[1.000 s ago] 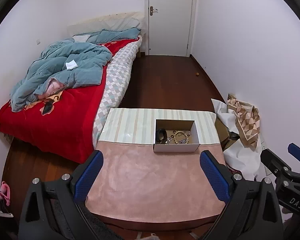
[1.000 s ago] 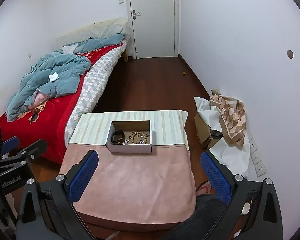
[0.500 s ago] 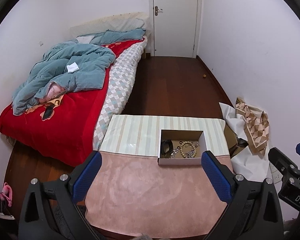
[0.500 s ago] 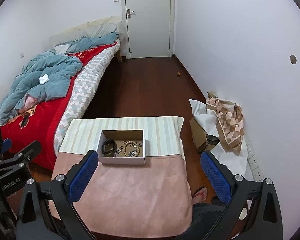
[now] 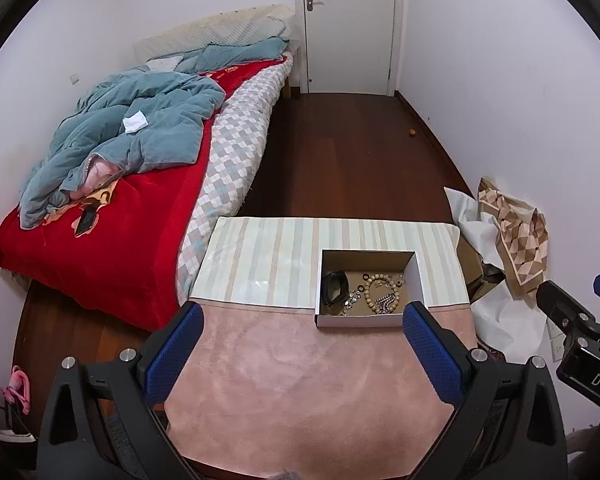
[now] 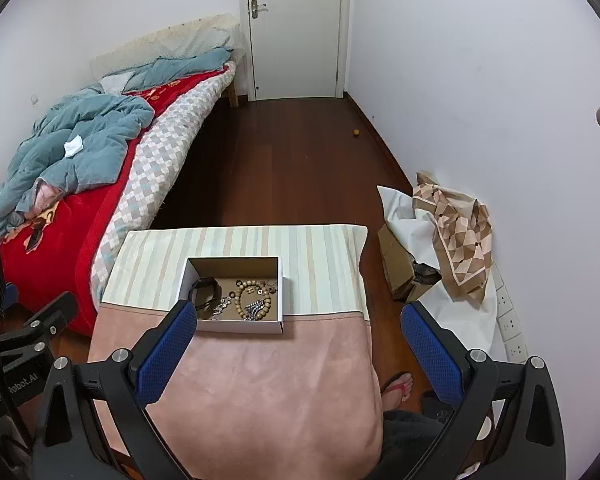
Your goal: Organize jewelry
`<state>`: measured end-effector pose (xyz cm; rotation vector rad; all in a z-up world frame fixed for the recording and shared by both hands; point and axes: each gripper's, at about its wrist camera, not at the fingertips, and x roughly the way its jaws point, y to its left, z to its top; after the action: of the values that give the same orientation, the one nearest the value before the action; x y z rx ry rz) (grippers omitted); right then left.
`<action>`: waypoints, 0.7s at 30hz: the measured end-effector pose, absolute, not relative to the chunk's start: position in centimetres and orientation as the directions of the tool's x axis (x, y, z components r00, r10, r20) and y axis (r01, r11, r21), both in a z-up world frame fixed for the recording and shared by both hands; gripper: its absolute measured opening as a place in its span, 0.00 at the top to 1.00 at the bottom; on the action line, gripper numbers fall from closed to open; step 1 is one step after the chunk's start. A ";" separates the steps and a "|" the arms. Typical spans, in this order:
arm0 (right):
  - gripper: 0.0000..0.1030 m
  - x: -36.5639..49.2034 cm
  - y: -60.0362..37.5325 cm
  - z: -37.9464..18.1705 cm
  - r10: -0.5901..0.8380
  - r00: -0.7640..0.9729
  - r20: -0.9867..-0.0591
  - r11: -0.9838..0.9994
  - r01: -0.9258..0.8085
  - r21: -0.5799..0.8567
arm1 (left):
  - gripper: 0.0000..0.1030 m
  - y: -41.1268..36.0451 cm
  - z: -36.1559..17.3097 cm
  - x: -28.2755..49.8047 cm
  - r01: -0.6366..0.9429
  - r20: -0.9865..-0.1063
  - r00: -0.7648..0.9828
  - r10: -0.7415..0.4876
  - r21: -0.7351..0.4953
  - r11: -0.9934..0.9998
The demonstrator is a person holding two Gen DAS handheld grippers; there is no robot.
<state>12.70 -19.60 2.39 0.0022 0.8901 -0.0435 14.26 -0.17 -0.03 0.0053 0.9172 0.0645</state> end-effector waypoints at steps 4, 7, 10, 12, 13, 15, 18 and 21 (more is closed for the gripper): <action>0.00 13.0 -19.5 2.1 -0.040 0.623 -0.781 0.999 0.037 -0.022 | 0.01 -0.3 -0.1 14.5 -0.051 -0.795 0.604 0.058 0.034 0.998; 0.00 13.2 -19.4 2.0 -0.038 0.618 -0.785 0.999 0.033 -0.023 | 0.01 -0.3 -0.2 14.7 -0.052 -0.795 0.604 0.055 0.029 0.998; 0.00 13.1 -19.4 1.9 -0.038 0.616 -0.787 0.999 0.031 -0.024 | 0.01 -0.3 -0.2 14.8 -0.052 -0.794 0.606 0.055 0.030 0.998; 0.00 13.1 -19.4 2.0 -0.036 0.616 -0.787 0.999 0.030 -0.023 | 0.01 -0.2 -0.2 14.9 -0.053 -0.793 0.607 0.055 0.029 0.998; 0.00 13.1 -19.4 1.9 -0.037 0.615 -0.788 0.999 0.029 -0.024 | 0.01 -0.3 -0.3 14.9 -0.051 -0.794 0.606 0.054 0.029 0.998; 0.00 13.1 -19.5 1.9 -0.035 0.615 -0.788 0.999 0.029 -0.021 | 0.01 -0.3 -0.2 14.9 -0.048 -0.795 0.605 0.048 0.024 0.999; 0.00 13.1 -19.5 2.0 -0.034 0.613 -0.789 0.999 0.028 -0.021 | 0.01 -0.4 -0.1 15.0 -0.042 -0.793 0.607 0.041 0.020 0.999; 0.00 13.0 -19.5 1.8 -0.034 0.608 -0.793 0.999 0.027 -0.023 | 0.01 -0.4 0.0 14.8 -0.039 -0.793 0.607 0.037 0.017 0.999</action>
<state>13.02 -19.49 1.77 -0.0087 0.9164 -0.0354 14.82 -0.43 0.00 -0.0016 0.9169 0.0439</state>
